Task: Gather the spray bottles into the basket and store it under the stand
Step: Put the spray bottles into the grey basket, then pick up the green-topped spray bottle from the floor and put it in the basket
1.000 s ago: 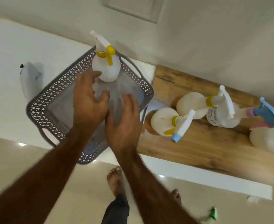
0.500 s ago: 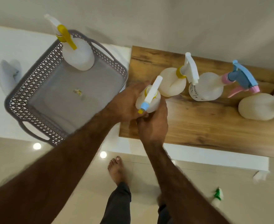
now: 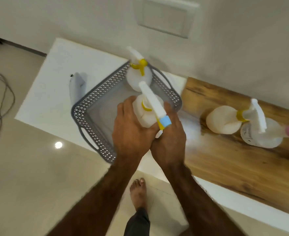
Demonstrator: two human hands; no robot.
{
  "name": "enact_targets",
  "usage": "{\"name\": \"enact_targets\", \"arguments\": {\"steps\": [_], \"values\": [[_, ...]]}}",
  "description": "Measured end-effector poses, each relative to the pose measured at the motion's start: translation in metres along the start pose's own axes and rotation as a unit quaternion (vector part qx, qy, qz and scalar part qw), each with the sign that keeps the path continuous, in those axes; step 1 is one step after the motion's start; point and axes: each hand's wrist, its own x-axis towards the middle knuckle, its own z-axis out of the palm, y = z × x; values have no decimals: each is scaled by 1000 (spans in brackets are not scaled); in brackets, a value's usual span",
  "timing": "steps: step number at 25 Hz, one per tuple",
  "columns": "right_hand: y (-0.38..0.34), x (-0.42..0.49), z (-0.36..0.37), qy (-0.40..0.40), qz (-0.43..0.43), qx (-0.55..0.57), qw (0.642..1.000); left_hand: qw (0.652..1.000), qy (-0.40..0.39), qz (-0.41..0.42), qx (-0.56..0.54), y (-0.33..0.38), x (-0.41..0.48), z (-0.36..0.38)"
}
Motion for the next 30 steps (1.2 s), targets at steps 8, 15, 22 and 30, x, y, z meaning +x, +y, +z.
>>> {"name": "enact_targets", "arguments": {"steps": [8, 15, 22, 30], "values": [[-14, 72, 106, -141, -31, -120, 982, 996, -1, -89, -12, -87, 87, -23], [-11, 99, 127, -143, -8, -107, 984, 995, 31, -81, -42, -102, 119, -3], [6, 58, 93, -74, -43, -59, 995, 995, 73, -40, -47, -100, 80, -1], [82, -27, -14, 107, -22, -29, 994, 997, -18, 41, -63, -27, -54, 68]]}}
